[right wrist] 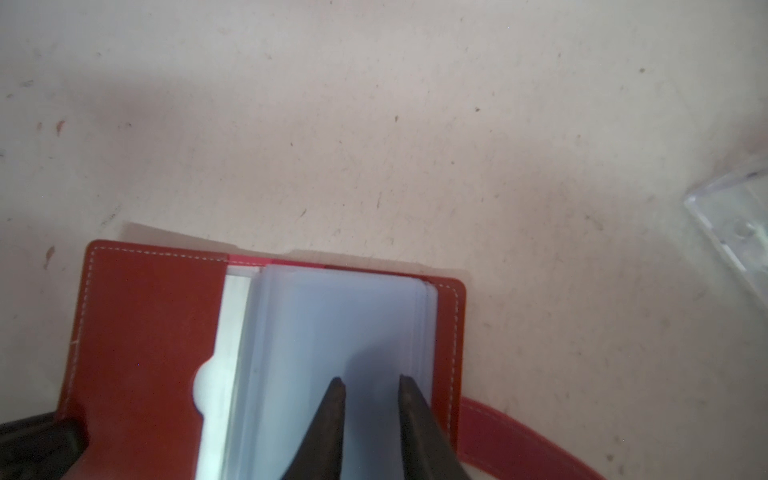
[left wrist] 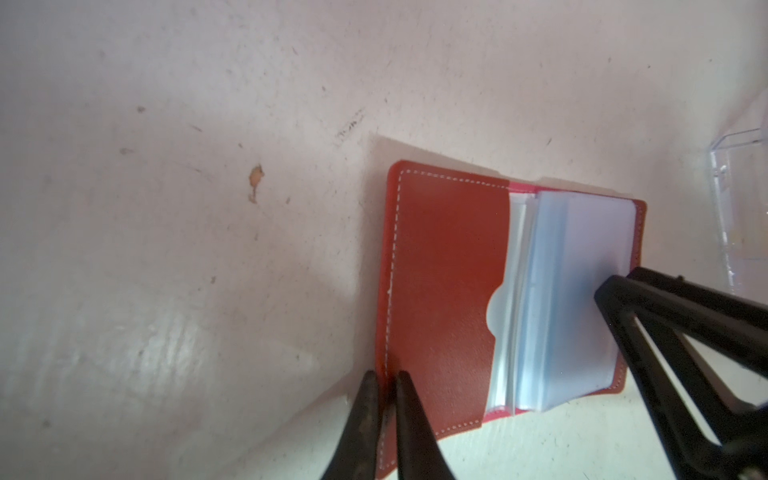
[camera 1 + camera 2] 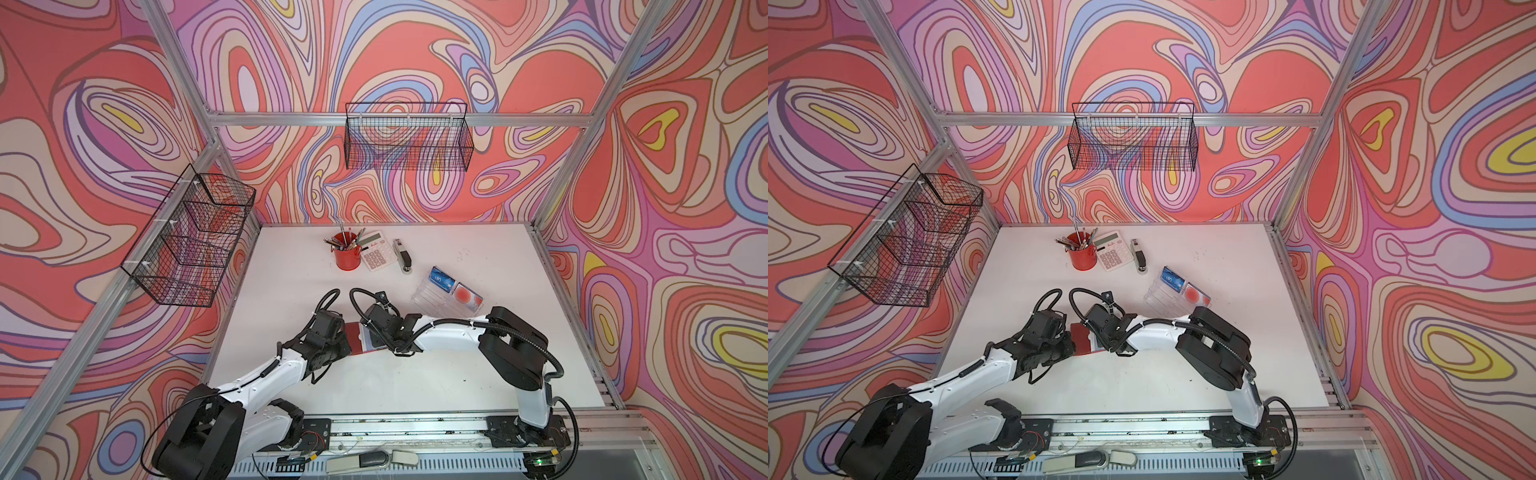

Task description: Put the credit cards into the card holder

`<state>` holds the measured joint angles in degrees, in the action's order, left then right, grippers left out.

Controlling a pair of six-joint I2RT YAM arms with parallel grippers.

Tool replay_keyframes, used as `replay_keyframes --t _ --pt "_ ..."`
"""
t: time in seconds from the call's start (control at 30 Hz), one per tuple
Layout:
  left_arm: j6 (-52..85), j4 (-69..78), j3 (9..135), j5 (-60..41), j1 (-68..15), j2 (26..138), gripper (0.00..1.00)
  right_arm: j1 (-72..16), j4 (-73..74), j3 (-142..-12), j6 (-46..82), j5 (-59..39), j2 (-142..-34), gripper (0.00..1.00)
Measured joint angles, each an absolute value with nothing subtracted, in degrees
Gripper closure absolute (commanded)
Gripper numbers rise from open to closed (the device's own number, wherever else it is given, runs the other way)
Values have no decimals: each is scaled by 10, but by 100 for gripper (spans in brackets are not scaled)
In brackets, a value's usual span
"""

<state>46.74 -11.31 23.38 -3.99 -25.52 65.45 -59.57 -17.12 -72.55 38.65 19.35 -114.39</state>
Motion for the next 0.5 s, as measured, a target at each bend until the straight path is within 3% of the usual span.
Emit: replay_keyframes --t 0.5 --pt "467 -113 234 -40 -255 653 88 -595 -161 -732 387 184 -1153 68"
